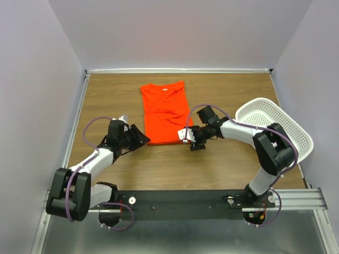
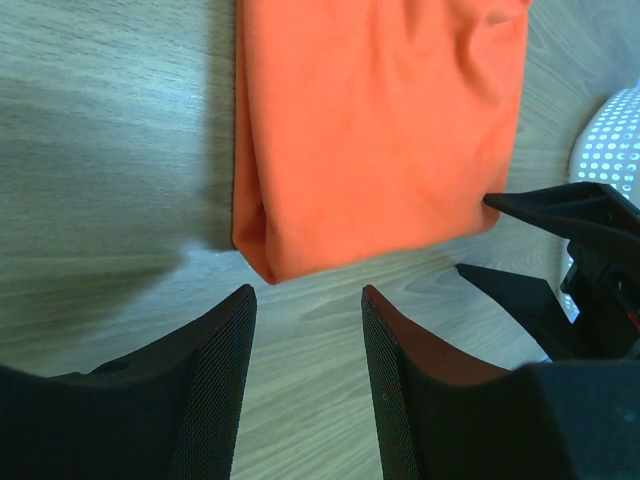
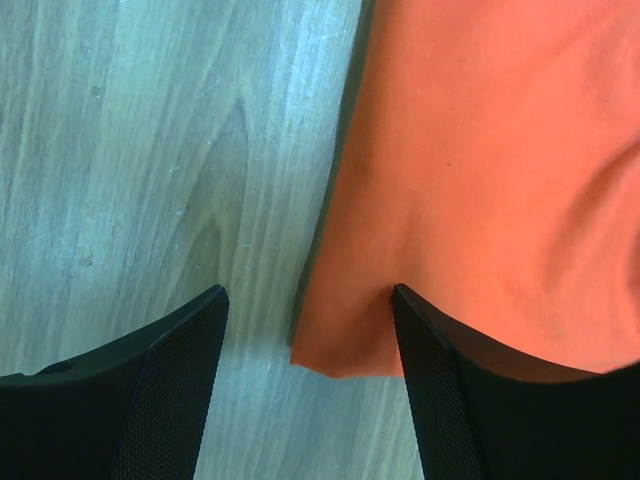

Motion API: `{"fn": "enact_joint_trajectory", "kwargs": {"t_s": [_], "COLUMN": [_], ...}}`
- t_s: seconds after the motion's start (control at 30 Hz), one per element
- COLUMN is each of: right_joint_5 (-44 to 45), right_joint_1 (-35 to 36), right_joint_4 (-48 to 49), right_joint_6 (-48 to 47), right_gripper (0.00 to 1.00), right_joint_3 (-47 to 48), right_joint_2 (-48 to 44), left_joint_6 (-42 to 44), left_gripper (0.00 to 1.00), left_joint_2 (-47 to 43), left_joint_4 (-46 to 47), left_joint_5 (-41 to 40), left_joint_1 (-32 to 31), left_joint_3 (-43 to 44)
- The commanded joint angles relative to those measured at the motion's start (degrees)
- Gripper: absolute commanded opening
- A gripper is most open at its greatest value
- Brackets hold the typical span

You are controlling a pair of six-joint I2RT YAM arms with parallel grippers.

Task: Fold and stack the t-shirts
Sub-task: Fold the tshirt

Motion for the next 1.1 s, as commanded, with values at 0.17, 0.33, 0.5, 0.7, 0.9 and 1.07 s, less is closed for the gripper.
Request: {"fn": "enact_joint_trajectory", "kwargs": {"t_s": [0.17, 0.33, 0.5, 0.7, 0.9, 1.07], "right_joint_5": [3.5, 3.4, 3.3, 4.7, 4.2, 5.5], "right_joint_1": [0.4, 0.4, 0.4, 0.4, 0.2, 0.2], "right_joint_4": [1.9, 2.0, 1.9, 1.9, 1.6, 1.7], "right_joint_6": [1.6, 1.7, 1.7, 1.3, -1.5, -1.6], "right_gripper": [0.72, 0.71, 0.70, 0.69, 0.67, 0.56], "right_joint_3": [1.2, 1.2, 0.7, 0.2, -1.9, -1.5], "right_joint_2": [2.0, 1.9, 1.6, 0.6, -3.0, -1.0], "left_joint_6": [-0.6, -0.7, -1.4, -0.7, -0.3, 0.3], "left_gripper": [0.55, 0.55, 0.55, 0.39, 0.12, 0.09], "left_joint_2": [5.3, 10.4, 13.3, 15.3, 15.7, 15.3], "left_joint_4": [3.9, 6.3, 8.4, 7.6, 8.5, 8.5], "left_joint_5": [0.5, 0.9, 0.7, -2.1, -1.0, -0.2], "left_joint_1": [-0.8, -1.7, -1.9, -1.9, -1.9, -1.9], "left_joint_3": [0.7, 0.3, 1.6, 2.5, 2.3, 2.6]}}
